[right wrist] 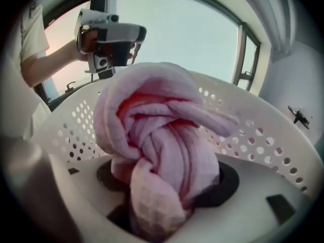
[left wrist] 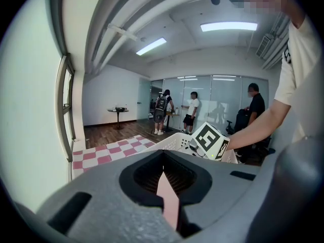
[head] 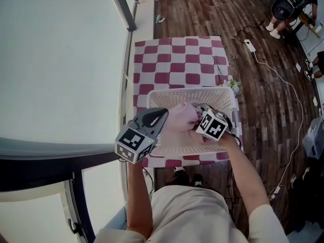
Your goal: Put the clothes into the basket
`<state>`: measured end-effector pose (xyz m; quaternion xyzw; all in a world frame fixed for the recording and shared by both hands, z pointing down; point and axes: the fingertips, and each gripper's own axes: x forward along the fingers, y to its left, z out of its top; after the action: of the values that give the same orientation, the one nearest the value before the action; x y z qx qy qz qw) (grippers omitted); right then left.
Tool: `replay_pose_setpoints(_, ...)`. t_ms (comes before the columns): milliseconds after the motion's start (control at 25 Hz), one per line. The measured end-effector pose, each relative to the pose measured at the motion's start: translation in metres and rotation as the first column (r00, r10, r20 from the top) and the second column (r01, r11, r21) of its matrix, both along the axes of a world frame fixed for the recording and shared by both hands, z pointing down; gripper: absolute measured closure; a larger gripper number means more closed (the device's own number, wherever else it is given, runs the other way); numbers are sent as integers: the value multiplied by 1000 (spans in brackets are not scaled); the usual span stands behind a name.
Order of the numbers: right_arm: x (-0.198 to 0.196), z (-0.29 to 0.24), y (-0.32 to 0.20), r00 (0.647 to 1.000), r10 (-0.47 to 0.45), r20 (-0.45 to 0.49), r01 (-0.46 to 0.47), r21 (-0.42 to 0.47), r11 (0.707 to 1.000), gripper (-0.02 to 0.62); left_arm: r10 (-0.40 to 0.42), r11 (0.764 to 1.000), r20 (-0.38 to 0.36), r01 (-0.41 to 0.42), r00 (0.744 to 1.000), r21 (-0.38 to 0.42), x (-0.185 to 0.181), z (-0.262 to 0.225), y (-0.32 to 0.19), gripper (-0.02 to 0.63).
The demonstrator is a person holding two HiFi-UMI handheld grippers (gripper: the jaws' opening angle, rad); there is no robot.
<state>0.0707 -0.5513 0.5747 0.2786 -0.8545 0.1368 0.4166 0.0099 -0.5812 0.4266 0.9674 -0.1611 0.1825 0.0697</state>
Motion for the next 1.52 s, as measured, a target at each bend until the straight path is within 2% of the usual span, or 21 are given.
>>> replay_pose_setpoints(280,-15,28,22,996,-85,-27,83,-66,994,267,2,1000,3,-2,1000,6,-3,-1,-5,592)
replay_pose_setpoints(480,-13,28,19,996,-80,-45,77,-52,996,267,5,1000,5,-5,1000,10,-2,-1,-4,592)
replay_pose_setpoints(600,-12,31,22,994,-83,-76,76,-95,993,259,13,1000,4,-13,1000,11,0,-2,-2,592)
replay_pose_setpoints(680,-10,28,17,992,-64,-109,55,-83,995,220,23,1000,1,-23,1000,14,2,-3,1,592)
replay_pose_setpoints(760,-9,18,6,993,-16,-117,14,-19,1000,185,30,999,-1,-30,1000,17,3,-3,3,592)
replay_pose_setpoints(840,-6,11,-2,992,13,-123,-11,19,1000,100,33,999,0,-33,999,18,3,-3,4,592)
replay_pose_setpoints(1000,-3,10,1,995,43,-89,-44,-10,999,54,40,999,1,-40,999,18,5,-2,8,592)
replay_pose_setpoints(1240,-7,-5,11,997,56,-46,-57,-15,998,54,50,999,-1,-50,999,17,8,-2,13,592)
replay_pose_setpoints(1400,-12,-36,14,996,86,3,-86,35,996,55,47,999,-14,-47,999,25,10,-3,14,592)
replay_pose_setpoints(1480,-7,-50,17,996,91,-3,-91,77,993,59,53,998,-20,-53,998,27,15,-4,18,592)
replay_pose_setpoints(1520,-3,-59,18,995,102,-9,-100,116,988,116,59,998,-20,-58,998,28,18,-5,21,592)
